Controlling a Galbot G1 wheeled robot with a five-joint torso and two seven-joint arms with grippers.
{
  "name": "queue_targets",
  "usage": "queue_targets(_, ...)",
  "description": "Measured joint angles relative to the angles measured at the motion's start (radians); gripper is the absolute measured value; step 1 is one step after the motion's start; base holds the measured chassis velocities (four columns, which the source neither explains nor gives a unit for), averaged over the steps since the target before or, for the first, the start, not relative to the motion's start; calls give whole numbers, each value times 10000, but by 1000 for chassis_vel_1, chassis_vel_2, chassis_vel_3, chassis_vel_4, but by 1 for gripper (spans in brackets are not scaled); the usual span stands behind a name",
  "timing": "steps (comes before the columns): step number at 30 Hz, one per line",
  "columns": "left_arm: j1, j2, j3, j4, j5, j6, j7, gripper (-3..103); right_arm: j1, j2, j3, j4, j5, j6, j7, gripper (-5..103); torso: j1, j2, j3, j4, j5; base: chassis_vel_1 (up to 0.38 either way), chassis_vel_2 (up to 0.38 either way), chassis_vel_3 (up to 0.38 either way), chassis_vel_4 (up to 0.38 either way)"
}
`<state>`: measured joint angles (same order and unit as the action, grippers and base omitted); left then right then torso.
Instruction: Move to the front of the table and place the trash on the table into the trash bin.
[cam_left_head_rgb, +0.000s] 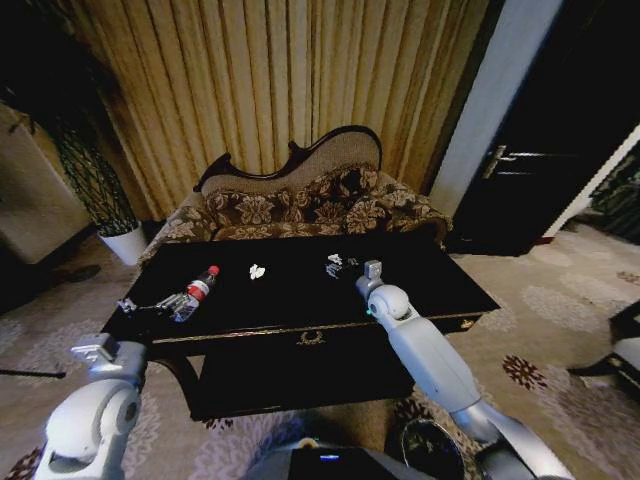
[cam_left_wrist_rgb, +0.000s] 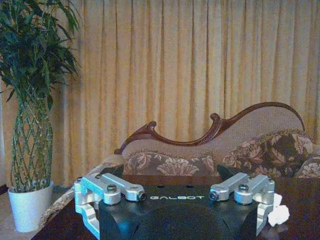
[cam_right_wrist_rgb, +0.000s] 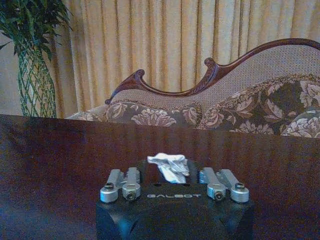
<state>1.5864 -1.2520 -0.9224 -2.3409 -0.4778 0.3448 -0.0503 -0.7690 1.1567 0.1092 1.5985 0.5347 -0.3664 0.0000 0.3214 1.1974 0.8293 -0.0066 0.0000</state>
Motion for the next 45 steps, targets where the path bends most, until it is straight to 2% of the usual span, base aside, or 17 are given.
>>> queue_targets(1,3,0,0,-7,0,0,-3,100,-27,-13,18,15,0,4,0,47,0,0,0,0,0,0,0,0,0)
queue_targets(2,6,-1,-5,-18,0,1,-7,100,-82,-33,56,60,-1,7,0,37,1,0,0,0,0,0,0,0,0)
queue_targets(4,7,-1,-7,-21,1,0,-8,100,-113,-42,72,89,-1,10,0,37,1,0,0,0,0,0,0,0,0)
queue_targets(6,9,1,-10,-35,1,0,-11,100,-174,-69,109,164,-3,12,-1,26,0,0,0,0,-1,0,0,0,0)
queue_targets(7,9,1,-10,-35,1,0,-11,100,-174,-69,109,164,-3,12,-1,26,0,0,0,0,-1,0,0,0,0)
queue_targets(9,8,12,-10,-56,-2,0,-12,100,-211,-99,132,233,-2,13,0,15,0,0,0,0,0,0,0,0,0)
queue_targets(12,5,16,-10,-58,-6,0,-12,100,-232,-114,140,266,0,13,0,10,0,0,0,0,0,0,0,0,0)
queue_targets(14,3,19,-22,-56,-11,1,-12,100,-302,-137,168,364,20,13,0,1,1,0,-1,0,0,0,0,0,0)
queue_targets(23,7,30,-39,-10,-36,-12,-4,100,-541,-140,420,688,248,12,0,0,1,0,0,1,0,0,0,0,0)
queue_targets(31,-98,48,-57,128,-57,-123,-1,100,-1142,-128,1682,1855,255,-148,1,0,1,0,0,1,-1,0,0,0,0)
queue_targets(34,-162,47,-86,292,-72,-236,21,100,-2264,26,3112,3048,-326,-138,1,0,1,1,-2,1,-1,0,0,0,0)
queue_targets(35,-162,47,-86,292,-72,-236,21,100,-2264,26,3112,3048,-326,-138,1,0,1,1,-2,1,-1,0,0,0,0)
queue_targets(39,-219,46,-91,476,-78,-309,52,100,-3526,18,4343,4116,-687,46,3,0,0,1,-1,-6,-1,0,0,0,0)
queue_targets(45,-261,52,-43,548,-93,-358,71,100,-4039,-27,4739,4823,-722,127,1,0,0,1,-1,4,-1,0,0,0,0)
